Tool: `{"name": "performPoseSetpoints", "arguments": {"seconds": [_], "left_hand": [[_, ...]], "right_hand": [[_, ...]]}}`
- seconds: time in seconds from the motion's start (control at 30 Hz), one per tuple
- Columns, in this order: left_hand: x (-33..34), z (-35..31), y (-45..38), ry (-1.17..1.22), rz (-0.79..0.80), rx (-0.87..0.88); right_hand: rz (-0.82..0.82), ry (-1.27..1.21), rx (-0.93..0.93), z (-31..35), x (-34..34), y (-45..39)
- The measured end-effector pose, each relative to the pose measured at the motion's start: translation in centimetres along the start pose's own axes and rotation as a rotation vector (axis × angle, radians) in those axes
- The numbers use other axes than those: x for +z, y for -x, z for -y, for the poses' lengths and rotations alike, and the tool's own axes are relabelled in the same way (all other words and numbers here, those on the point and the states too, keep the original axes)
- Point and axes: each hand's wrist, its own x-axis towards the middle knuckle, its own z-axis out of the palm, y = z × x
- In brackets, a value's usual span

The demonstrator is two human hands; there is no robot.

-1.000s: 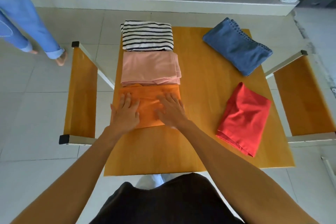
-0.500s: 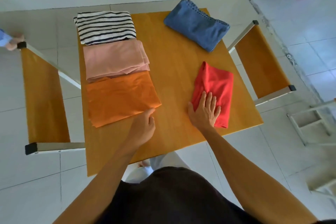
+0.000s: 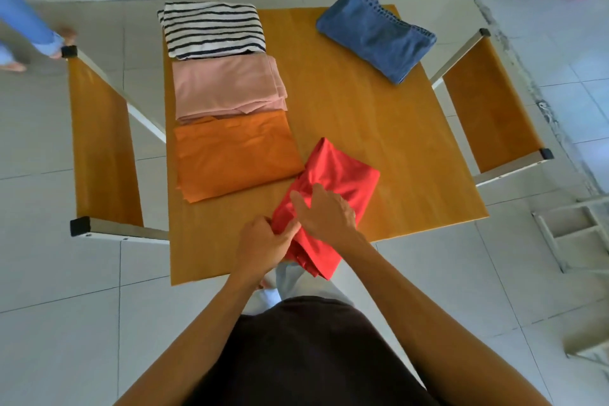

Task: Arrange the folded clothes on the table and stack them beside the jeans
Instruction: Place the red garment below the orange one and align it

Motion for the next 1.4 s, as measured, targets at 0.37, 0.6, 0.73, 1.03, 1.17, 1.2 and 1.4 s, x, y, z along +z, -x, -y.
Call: {"name": "performPoseSetpoints", "arguments": {"seconds": [0.37,0.6,0.73,1.03,1.17,1.2,1.4], "left_hand": [[-4.3,1.6,-1.2,-0.086,0.072,0.059],[-7.5,4.6,-2.2,0.485,0.096,-0.195],[-7.6,6.1,-2.0,0.573,-0.075,-0.192],[-10.2,5.9,-1.4,0.484,-0.308,-0.071],[-9.5,6.2,-1.8,0.343,-0.341,-0.081],[-9.1,6.2,-1.8,0.301,-0.358,-0.077],[-9.0,6.2,-2.4,0.106,-0.477,-0.014]], "right_hand": [[-0.029,0.219,0.029,-5.0,-3.0,-7.8],[0.104,-0.049,0.086,-6.6,0.3,-6.0],[-0.018,-0.161,-0.043,-5.1,2.1,-3.8],[-0.043,-0.618,0.019,-1.4,2.4,-2.7],[0.069,-0.487,-0.005,-1.5,2.9,-3.4],[0.081,-0.459,-0.016,-1.5,3.1,-3.6],[0.023,-0.388,-0.057,-1.5,3.4,-4.5]]}}
